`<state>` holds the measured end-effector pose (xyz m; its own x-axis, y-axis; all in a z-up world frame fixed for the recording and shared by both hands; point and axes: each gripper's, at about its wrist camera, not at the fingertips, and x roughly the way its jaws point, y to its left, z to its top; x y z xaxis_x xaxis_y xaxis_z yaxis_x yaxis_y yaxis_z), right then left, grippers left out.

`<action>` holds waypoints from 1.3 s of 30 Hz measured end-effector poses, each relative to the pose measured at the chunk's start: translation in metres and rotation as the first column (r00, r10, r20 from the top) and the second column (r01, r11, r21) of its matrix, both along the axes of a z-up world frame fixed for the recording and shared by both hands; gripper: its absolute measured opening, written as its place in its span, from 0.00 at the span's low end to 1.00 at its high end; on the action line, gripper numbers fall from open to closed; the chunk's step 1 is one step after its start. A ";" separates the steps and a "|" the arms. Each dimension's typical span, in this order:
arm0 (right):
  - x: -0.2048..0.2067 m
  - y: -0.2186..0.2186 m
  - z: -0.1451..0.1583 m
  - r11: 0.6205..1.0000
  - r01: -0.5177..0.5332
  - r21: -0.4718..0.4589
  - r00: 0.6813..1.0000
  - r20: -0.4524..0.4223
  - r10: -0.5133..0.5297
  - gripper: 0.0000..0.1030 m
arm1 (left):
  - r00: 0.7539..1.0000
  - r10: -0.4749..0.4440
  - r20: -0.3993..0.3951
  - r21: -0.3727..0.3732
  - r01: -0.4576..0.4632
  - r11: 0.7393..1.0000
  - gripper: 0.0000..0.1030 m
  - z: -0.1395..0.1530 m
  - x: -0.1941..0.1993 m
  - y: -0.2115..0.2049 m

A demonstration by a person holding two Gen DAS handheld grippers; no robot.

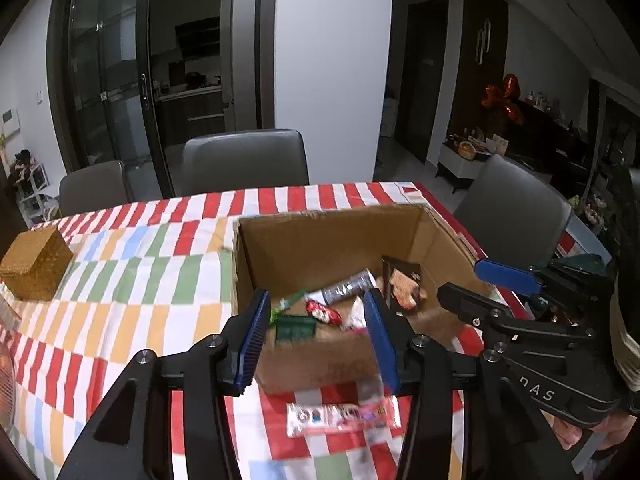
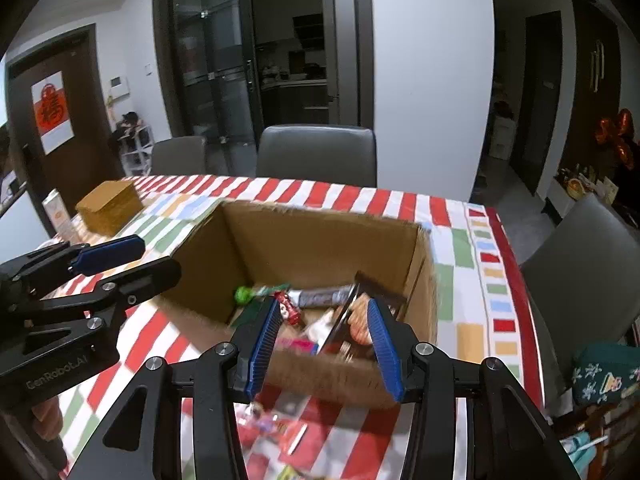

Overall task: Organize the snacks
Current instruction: 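Carry both snacks into the box and open both tools, then move both tools back toward the lollipop strip and yellow-green candy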

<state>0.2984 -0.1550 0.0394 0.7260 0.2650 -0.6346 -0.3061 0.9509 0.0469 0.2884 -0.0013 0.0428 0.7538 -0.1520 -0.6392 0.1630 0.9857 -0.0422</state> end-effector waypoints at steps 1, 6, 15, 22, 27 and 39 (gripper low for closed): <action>-0.005 0.000 -0.002 1.000 -0.006 -0.001 1.000 -0.001 0.006 0.45 | 1.000 0.000 -0.001 -0.002 0.000 1.000 0.47 -0.002 -0.008 0.000; -0.033 -0.002 -0.012 0.999 -0.036 -0.011 0.999 -0.018 0.036 0.45 | 1.000 0.000 -0.020 -0.011 0.000 1.000 0.49 -0.014 -0.036 -0.002; -0.077 0.001 -0.036 0.993 -0.104 -0.064 0.993 -0.062 0.100 0.45 | 0.996 0.018 -0.087 -0.015 -0.019 1.000 0.49 -0.041 -0.085 -0.006; -0.091 0.003 -0.058 0.978 -0.156 -0.139 0.984 -0.113 0.141 0.45 | 0.987 0.036 -0.157 0.013 -0.035 0.999 0.49 -0.071 -0.105 -0.012; -0.093 0.004 -0.078 0.960 -0.206 -0.189 0.970 -0.170 0.174 0.45 | 0.977 0.041 -0.211 0.033 -0.035 0.999 0.49 -0.092 -0.107 -0.021; -0.081 0.010 -0.128 0.900 -0.334 -0.280 0.915 -0.323 0.240 0.45 | 0.951 0.020 -0.310 0.056 -0.002 0.998 0.49 -0.130 -0.096 -0.036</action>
